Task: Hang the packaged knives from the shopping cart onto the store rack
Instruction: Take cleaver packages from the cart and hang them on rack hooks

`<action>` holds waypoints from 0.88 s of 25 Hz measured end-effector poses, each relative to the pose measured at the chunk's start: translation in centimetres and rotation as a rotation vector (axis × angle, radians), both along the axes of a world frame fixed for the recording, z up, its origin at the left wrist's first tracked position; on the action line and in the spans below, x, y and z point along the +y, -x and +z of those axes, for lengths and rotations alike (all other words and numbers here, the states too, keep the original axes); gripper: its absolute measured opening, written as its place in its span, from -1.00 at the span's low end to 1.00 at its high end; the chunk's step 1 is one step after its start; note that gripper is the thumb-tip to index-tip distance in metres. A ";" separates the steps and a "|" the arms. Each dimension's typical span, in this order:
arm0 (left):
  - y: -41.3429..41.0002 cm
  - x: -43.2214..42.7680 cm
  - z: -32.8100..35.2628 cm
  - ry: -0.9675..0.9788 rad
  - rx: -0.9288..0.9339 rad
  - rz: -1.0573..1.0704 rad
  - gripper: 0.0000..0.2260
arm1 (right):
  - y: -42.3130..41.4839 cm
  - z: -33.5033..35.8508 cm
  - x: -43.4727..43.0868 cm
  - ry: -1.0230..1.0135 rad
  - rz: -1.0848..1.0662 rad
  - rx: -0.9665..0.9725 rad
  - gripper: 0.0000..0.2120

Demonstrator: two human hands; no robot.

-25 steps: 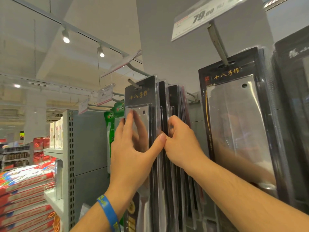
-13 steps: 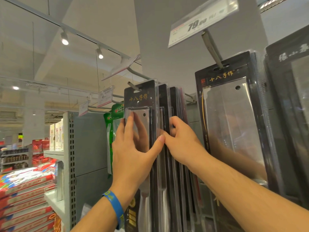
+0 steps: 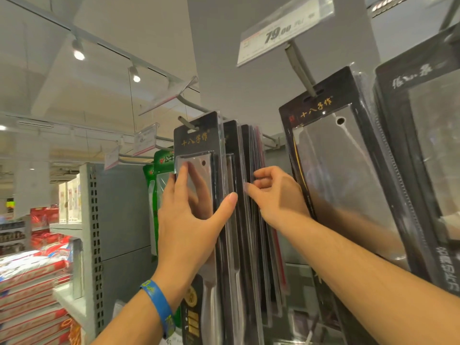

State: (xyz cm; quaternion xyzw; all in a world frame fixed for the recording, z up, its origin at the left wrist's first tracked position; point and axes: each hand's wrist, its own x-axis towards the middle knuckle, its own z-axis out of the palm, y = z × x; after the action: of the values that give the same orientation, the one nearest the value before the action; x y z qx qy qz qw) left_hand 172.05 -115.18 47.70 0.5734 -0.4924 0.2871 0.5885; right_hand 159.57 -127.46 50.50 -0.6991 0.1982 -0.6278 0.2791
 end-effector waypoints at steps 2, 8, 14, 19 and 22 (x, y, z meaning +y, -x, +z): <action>0.1 0.0 0.0 -0.005 0.007 -0.004 -0.08 | -0.1 0.2 0.1 0.030 -0.036 0.101 -0.72; 0.4 0.2 0.1 -0.013 0.029 0.018 -0.07 | -0.1 0.5 0.3 0.056 0.114 0.254 -0.63; 0.5 0.6 0.0 -0.007 0.028 0.019 -0.07 | 0.0 0.3 -0.6 0.061 0.270 0.163 -0.76; 0.7 0.4 -0.2 0.003 0.036 0.016 -0.07 | -0.2 -0.5 -1.1 0.103 0.229 0.153 -0.72; 0.7 0.3 -0.2 0.009 0.047 -0.007 -0.08 | -0.7 -0.4 -1.3 -0.012 0.265 -0.053 -0.81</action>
State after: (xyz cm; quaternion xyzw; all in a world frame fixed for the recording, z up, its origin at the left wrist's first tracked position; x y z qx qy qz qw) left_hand 171.32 -114.93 47.53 0.5755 -0.4790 0.2737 0.6036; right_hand 160.24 -128.76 50.13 -0.7007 0.1006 -0.6024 0.3688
